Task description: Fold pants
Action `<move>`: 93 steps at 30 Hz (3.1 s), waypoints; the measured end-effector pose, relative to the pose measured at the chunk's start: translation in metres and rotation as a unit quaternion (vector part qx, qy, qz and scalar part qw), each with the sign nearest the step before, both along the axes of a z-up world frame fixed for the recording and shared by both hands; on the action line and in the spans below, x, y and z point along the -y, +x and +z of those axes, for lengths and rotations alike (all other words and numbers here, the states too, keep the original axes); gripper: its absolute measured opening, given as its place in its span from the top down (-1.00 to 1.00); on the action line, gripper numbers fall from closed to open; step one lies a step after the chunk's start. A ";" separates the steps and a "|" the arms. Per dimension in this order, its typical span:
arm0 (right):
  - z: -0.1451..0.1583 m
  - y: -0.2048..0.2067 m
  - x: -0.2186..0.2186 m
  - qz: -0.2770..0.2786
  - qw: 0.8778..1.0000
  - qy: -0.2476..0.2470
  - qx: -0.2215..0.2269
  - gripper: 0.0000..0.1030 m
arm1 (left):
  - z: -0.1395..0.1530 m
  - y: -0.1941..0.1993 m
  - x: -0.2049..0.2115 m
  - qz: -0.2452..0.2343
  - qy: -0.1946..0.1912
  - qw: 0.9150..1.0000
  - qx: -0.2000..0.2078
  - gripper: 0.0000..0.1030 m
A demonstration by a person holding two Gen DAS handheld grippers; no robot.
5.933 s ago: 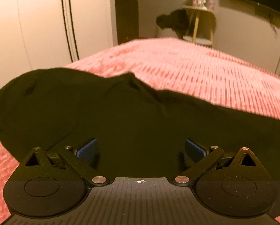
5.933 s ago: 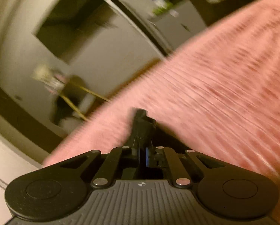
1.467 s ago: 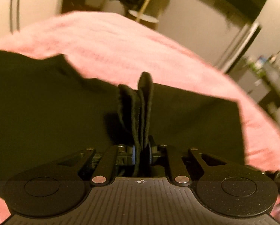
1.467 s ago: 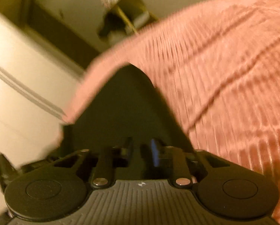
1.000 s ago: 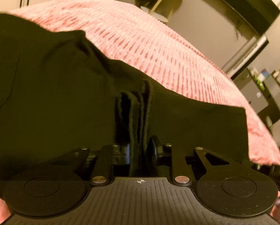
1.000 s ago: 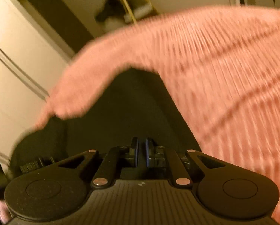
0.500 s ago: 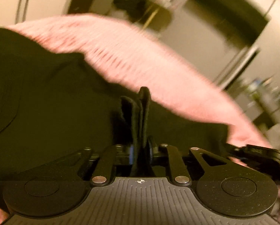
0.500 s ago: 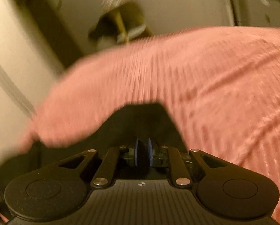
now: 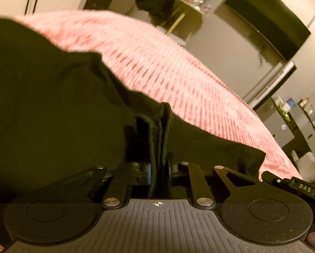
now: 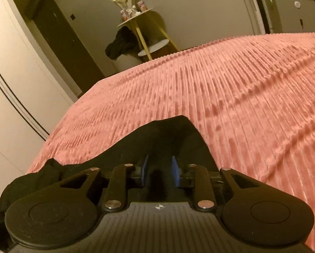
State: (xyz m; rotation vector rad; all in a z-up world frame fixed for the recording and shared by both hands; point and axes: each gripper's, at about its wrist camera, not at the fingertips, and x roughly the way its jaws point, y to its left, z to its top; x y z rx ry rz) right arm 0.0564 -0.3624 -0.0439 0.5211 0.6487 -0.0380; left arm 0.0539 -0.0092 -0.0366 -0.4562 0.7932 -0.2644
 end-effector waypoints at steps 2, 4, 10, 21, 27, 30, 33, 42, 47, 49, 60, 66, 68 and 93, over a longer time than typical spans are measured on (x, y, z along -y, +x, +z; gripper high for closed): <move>0.001 -0.003 -0.004 0.006 1.000 0.000 -0.003 0.49 | 0.011 -0.007 -0.001 0.000 0.003 1.000 0.022 0.73; 0.004 -0.009 -0.005 0.008 1.000 0.001 0.002 0.45 | 0.025 -0.015 -0.008 0.012 -0.003 0.999 0.051 0.73; 0.007 -0.015 -0.007 0.009 1.000 -0.002 0.013 0.18 | 0.038 -0.022 -0.033 0.079 0.062 0.994 0.051 0.22; 0.001 -0.010 -0.017 0.048 0.999 -0.003 -0.003 0.47 | 0.012 -0.003 -0.034 0.092 0.080 0.992 -0.036 0.05; -0.017 0.008 -0.022 0.040 0.996 -0.037 -0.074 0.74 | 0.004 0.000 -0.030 0.082 0.112 0.990 -0.037 0.02; -0.019 0.008 -0.021 0.039 0.996 -0.037 -0.074 0.74 | 0.002 0.001 -0.025 0.078 0.137 0.987 -0.033 -0.03; -0.018 0.006 -0.021 0.038 0.996 -0.038 -0.075 0.74 | 0.004 -0.003 -0.024 0.076 0.140 0.987 -0.029 -0.13; -0.006 -0.039 -0.014 0.039 0.992 0.093 -0.077 0.21 | 0.019 -0.024 -0.034 0.064 0.082 0.994 -0.030 -0.22; 0.001 -0.067 0.002 -0.005 0.983 0.158 -0.089 -0.10 | 0.021 -0.024 -0.035 0.068 0.076 0.994 -0.036 -0.23; 0.001 -0.075 0.005 -0.008 0.979 0.179 -0.096 -0.22 | 0.022 -0.027 -0.037 0.073 0.065 0.995 -0.036 -0.23; -0.010 -0.066 -0.002 -0.019 0.977 0.164 -0.138 -0.21 | 0.020 -0.026 -0.039 0.079 0.053 0.995 -0.034 -0.33; -0.016 -0.064 -0.003 -0.035 0.979 0.145 -0.136 0.18 | 0.017 -0.024 -0.038 0.080 0.057 0.994 -0.043 -0.38; -0.014 -0.063 -0.007 -0.038 0.982 0.119 -0.141 0.38 | 0.017 -0.024 -0.038 0.079 0.054 0.994 -0.047 -0.41; 0.008 -0.073 -0.011 0.068 0.987 0.142 -0.014 -0.51 | 0.066 -0.082 -0.196 0.283 -0.019 0.957 0.060 -0.87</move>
